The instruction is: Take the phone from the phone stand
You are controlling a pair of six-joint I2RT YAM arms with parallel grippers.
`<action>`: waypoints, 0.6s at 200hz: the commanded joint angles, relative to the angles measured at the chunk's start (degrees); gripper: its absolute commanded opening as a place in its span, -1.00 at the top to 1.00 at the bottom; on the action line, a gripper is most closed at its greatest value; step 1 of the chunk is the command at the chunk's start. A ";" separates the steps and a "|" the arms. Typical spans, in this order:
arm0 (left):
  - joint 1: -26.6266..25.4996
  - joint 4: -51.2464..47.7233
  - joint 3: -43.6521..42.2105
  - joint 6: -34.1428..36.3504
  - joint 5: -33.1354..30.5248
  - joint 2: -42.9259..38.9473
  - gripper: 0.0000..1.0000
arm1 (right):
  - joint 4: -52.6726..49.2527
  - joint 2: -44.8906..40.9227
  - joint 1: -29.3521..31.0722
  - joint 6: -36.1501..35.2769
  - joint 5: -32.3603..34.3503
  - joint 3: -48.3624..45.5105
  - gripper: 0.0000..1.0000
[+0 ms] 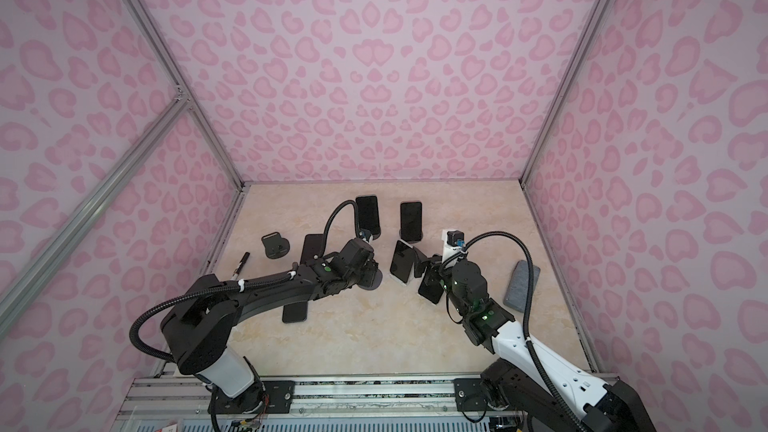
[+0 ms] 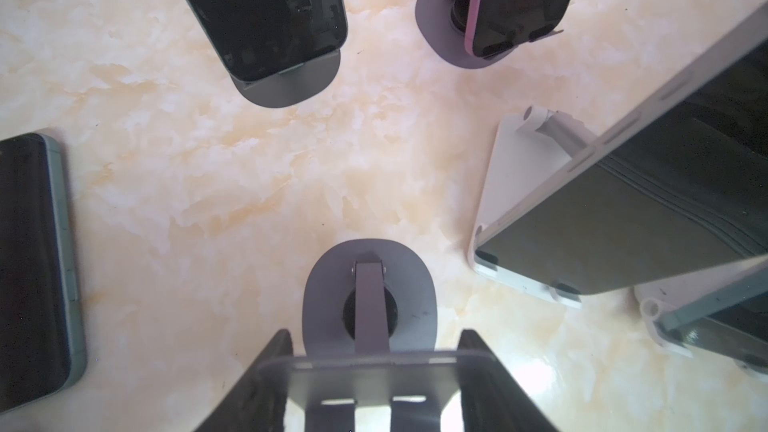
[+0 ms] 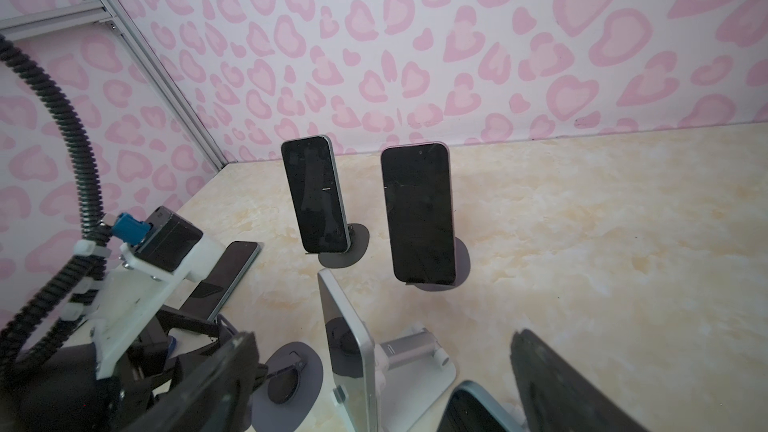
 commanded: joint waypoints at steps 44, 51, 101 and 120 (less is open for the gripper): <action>0.22 -4.00 -0.15 -0.25 -6.16 -7.92 -0.07 | 1.57 -0.64 0.25 0.22 0.26 -0.04 -0.94; 0.54 -4.95 -0.14 -0.31 -7.31 -8.92 -0.06 | 1.63 -0.64 0.34 0.22 0.30 -0.04 -0.93; 8.78 -9.21 0.12 -3.49 -4.33 -14.79 -0.04 | 2.39 0.46 0.50 -0.04 1.00 -0.33 -0.92; 10.90 -10.39 1.66 -3.07 -3.96 -15.01 -0.05 | 2.62 0.24 0.65 0.01 1.06 -0.53 -0.91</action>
